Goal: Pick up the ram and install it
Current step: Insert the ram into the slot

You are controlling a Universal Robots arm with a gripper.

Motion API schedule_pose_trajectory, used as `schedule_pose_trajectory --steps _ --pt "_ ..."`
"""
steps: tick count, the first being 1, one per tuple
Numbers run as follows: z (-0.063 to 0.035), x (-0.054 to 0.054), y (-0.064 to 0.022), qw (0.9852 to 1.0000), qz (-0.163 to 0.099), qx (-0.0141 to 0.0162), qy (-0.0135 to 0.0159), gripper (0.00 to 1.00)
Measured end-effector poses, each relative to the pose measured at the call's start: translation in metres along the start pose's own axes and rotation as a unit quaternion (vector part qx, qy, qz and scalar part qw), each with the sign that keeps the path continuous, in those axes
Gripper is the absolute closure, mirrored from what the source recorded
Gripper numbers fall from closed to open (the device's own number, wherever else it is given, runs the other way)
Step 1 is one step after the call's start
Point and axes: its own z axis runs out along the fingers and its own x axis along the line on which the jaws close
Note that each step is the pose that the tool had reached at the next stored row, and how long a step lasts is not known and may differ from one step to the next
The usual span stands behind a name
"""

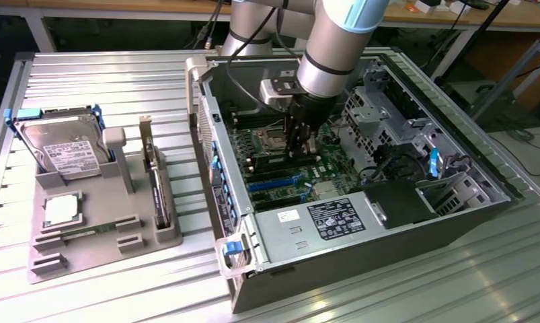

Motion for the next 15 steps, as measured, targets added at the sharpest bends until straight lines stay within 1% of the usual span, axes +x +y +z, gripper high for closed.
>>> schedule_pose_trajectory --steps 1,2,15 --pt "0.0010 -0.0001 -0.0001 1.0000 0.000 0.0001 -0.0003 0.85" --pt "0.0015 0.0000 0.0000 1.0000 0.000 0.0000 0.0000 0.85" --pt "0.0023 0.0009 -0.0010 1.0000 0.001 0.0000 0.0004 0.85"
